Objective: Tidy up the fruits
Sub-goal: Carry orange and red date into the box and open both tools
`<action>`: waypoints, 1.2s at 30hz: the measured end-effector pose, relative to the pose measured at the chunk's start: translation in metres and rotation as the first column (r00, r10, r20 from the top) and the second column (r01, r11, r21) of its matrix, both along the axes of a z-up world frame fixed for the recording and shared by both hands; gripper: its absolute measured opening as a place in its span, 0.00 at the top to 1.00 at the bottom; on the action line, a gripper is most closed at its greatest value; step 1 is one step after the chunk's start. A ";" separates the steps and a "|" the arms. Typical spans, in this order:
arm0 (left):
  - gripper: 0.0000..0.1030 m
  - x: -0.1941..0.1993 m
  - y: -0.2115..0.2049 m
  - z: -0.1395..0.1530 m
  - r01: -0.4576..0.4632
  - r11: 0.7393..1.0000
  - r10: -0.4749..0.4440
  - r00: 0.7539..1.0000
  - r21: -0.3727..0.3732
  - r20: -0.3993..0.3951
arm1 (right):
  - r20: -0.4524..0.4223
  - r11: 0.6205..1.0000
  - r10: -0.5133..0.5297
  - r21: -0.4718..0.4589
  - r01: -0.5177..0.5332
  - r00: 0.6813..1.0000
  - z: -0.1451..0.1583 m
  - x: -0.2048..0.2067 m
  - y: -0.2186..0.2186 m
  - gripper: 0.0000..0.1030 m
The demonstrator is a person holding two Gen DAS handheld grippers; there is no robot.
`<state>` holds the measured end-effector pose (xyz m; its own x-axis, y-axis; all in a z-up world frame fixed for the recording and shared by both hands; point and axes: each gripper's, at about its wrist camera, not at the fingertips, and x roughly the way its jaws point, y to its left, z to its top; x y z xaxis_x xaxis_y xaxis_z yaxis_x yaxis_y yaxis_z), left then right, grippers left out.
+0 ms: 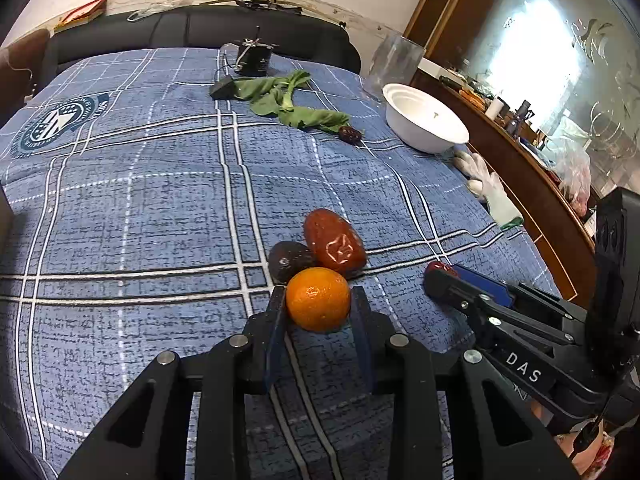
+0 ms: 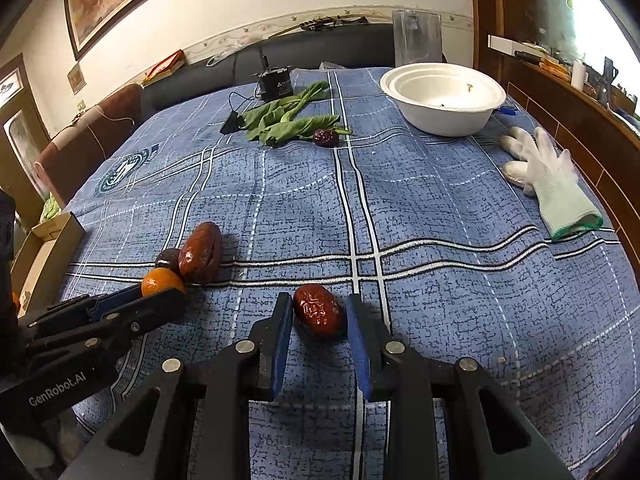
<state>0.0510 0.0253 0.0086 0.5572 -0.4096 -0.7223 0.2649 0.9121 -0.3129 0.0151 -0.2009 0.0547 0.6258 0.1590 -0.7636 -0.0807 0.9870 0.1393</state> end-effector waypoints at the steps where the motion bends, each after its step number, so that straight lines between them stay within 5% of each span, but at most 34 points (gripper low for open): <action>1: 0.71 0.000 0.001 0.000 -0.007 1.000 0.007 1.000 0.001 -0.001 | 0.005 1.000 -0.001 0.002 0.001 1.000 0.001 -0.001 0.000 0.72; 10: 0.71 -0.031 0.016 0.032 -0.062 0.997 0.059 0.995 0.039 0.084 | 0.067 0.999 0.028 0.018 -0.029 0.997 0.010 -0.010 0.007 0.72; 16: 0.71 -0.071 0.067 0.057 -0.166 0.985 0.158 0.978 0.049 0.133 | 0.091 0.999 0.021 0.044 -0.025 0.996 0.013 -0.012 0.004 0.72; 27: 0.71 -0.132 0.198 0.071 -0.438 0.899 0.438 0.892 -0.023 0.111 | 0.023 0.923 0.032 0.382 -0.039 0.999 0.017 -0.018 -0.017 0.73; 34: 0.71 -0.139 0.209 0.068 -0.445 0.894 0.448 0.888 -0.050 0.105 | -0.034 0.880 -0.035 0.473 0.047 0.999 0.017 -0.019 -0.038 0.73; 36: 0.71 -0.139 0.208 0.065 -0.442 0.896 0.445 0.890 -0.052 0.100 | -0.031 0.909 -0.049 0.413 0.058 0.998 0.020 -0.019 -0.035 0.73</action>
<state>-0.0876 0.2333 0.0738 0.7584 -0.1208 -0.6404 -0.1318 0.9339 -0.3322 -0.0034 -0.2356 0.0751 0.6276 0.4300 -0.6490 -0.0225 0.8433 0.5370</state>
